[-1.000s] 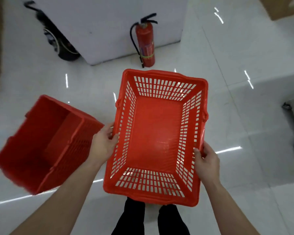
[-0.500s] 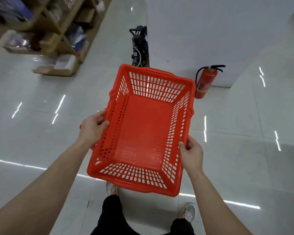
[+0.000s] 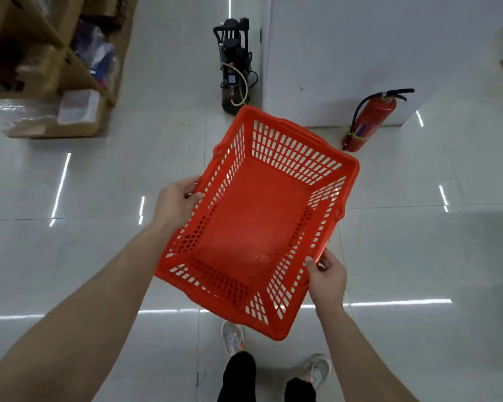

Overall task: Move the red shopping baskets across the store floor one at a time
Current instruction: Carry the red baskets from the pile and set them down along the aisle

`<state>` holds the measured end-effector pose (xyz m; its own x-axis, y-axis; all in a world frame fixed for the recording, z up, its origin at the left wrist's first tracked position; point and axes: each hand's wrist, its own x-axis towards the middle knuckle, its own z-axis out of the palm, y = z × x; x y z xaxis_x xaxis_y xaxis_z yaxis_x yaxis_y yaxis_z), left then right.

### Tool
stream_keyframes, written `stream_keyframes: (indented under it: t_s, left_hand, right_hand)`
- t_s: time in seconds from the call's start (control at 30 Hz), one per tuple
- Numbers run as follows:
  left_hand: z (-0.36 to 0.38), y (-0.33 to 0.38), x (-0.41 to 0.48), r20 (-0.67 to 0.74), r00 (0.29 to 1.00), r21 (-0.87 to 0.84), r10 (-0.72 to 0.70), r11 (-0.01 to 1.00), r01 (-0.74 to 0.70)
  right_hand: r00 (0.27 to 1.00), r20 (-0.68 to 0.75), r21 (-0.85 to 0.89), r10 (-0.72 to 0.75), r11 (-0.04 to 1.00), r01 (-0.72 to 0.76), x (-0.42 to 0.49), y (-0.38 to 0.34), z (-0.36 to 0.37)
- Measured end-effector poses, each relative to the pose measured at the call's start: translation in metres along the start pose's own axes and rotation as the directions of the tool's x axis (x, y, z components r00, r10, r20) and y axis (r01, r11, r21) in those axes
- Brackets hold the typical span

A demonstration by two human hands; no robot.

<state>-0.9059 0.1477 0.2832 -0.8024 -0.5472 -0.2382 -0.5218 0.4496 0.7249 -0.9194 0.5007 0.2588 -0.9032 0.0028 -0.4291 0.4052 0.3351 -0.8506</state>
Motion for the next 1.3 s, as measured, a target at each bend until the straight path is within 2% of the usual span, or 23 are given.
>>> stream_keyframes:
  t_s: [0.2, 0.33, 0.5, 0.63, 0.77, 0.93, 1.0, 1.07, 1.17, 1.3]
  left_hand:
    - [0.027, -0.045, 0.057, 0.04, 0.999, -0.05, 0.012, 0.999, -0.01]
    - [0.04, -0.07, 0.066, 0.103, 0.994, -0.043, -0.04, 0.998, 0.045]
    - [0.043, -0.105, 0.055, 0.13, 0.986, 0.011, -0.104, 0.995, 0.104]
    - [0.043, -0.112, 0.048, 0.179, 0.978, 0.06, -0.112, 0.993, 0.103]
    - [0.047, -0.096, 0.035, 0.181, 0.967, 0.131, -0.18, 0.979, 0.157]
    - [0.067, -0.073, -0.028, 0.01, 0.952, -0.006, -0.305, 0.952, 0.306]
    - [0.083, -0.076, -0.063, -0.081, 0.911, -0.036, -0.404, 0.915, 0.403]
    - [0.105, -0.084, -0.1, -0.159, 0.835, -0.071, -0.527, 0.85, 0.523]
    - [0.151, -0.096, -0.156, -0.235, 0.694, -0.172, -0.68, 0.732, 0.659]
    - [0.22, -0.118, -0.203, -0.252, 0.492, -0.299, -0.833, 0.551, 0.779]
  right_hand:
    - [0.993, -0.066, 0.023, 0.095, 0.995, -0.094, 0.009, 0.036, 0.055]
    - [0.981, -0.1, -0.053, 0.165, 0.984, -0.171, 0.003, 0.059, 0.075]
    - [0.959, -0.017, -0.191, 0.282, 0.941, -0.28, -0.001, 0.076, 0.086]
    - [0.906, 0.108, -0.336, 0.409, 0.873, -0.354, 0.008, 0.082, 0.079]
    - [0.909, 0.154, -0.591, 0.386, 0.774, -0.229, 0.04, 0.068, 0.057]
    - [0.928, 0.278, -0.744, 0.249, 0.667, 0.044, 0.11, 0.034, 0.027]
    - [0.914, 0.343, -0.753, 0.215, 0.645, 0.131, 0.143, 0.024, 0.015]
    - [0.894, 0.412, -0.758, 0.177, 0.611, 0.229, 0.175, 0.018, 0.006]
    - [0.854, 0.508, -0.747, 0.114, 0.552, 0.37, 0.22, 0.02, -0.001]
    - [0.801, 0.599, -0.718, 0.007, 0.447, 0.533, 0.273, 0.04, 0.006]
